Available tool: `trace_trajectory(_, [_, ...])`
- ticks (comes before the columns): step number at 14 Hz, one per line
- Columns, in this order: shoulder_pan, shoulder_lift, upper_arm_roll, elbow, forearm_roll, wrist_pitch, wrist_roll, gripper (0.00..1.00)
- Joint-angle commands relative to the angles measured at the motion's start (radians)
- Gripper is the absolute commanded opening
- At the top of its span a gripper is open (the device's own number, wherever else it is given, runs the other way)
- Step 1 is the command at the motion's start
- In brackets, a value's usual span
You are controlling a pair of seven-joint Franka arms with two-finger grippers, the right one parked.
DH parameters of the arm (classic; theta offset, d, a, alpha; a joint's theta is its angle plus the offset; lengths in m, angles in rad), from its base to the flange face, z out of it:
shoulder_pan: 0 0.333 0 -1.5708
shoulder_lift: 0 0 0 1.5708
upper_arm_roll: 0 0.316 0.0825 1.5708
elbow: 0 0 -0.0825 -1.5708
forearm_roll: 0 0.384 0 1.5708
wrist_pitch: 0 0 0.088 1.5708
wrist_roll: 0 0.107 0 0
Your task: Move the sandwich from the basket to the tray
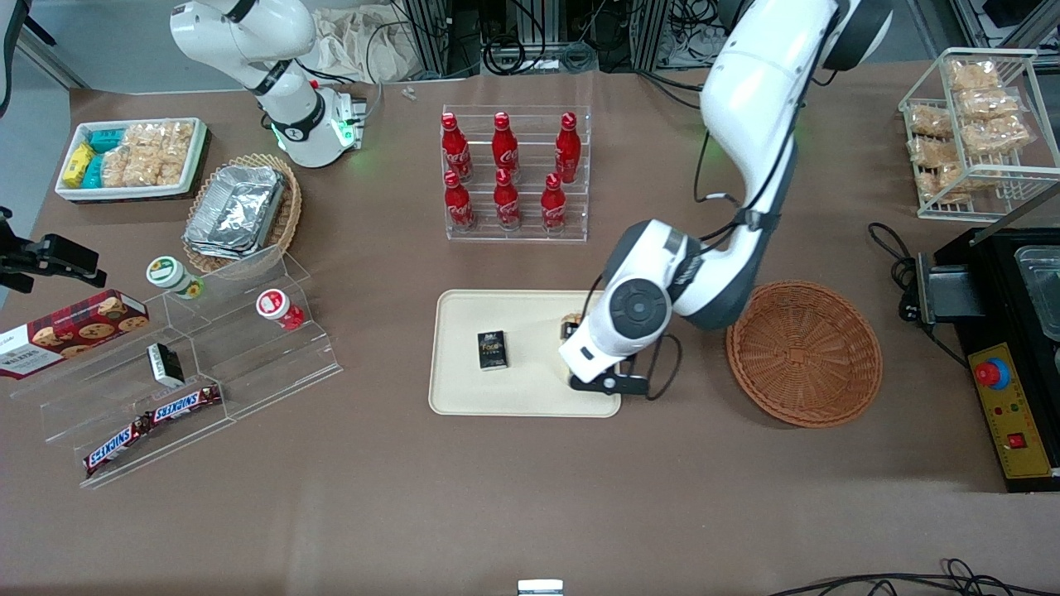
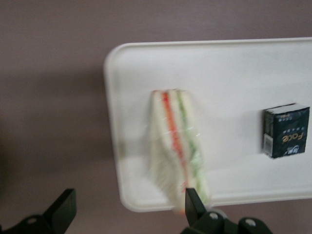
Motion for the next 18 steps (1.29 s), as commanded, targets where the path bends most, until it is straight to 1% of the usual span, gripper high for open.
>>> trace_trajectory(1, [-0.001,-0.138,0.094,-0.023,0.004,-0.145,0.021,1.00])
trace_trajectory(3, [-0.001,-0.232,0.148,-0.062,0.008,-0.220,0.079,1.00])
trace_trajectory(4, [-0.001,-0.295,0.179,-0.106,0.019,-0.227,0.130,1.00])
trace_trajectory(6, [-0.001,-0.424,0.243,-0.206,0.063,-0.232,0.226,1.00])
trace_trajectory(7, [-0.001,-0.452,0.269,-0.217,0.089,-0.248,0.275,1.00])
trace_trajectory(11, [-0.001,-0.478,0.361,-0.186,0.096,-0.291,0.348,1.00])
trace_trajectory(12, [-0.001,-0.487,0.393,-0.185,0.097,-0.296,0.390,1.00])
trace_trajectory(14, [-0.001,-0.509,0.475,-0.183,0.096,-0.320,0.546,1.00])
trace_trajectory(15, [-0.001,-0.495,0.495,-0.160,0.094,-0.321,0.591,1.00])
trace_trajectory(16, [-0.001,-0.484,0.509,-0.136,0.094,-0.324,0.590,1.00])
trace_trajectory(18, [0.000,-0.484,0.516,-0.137,0.097,-0.325,0.589,1.00])
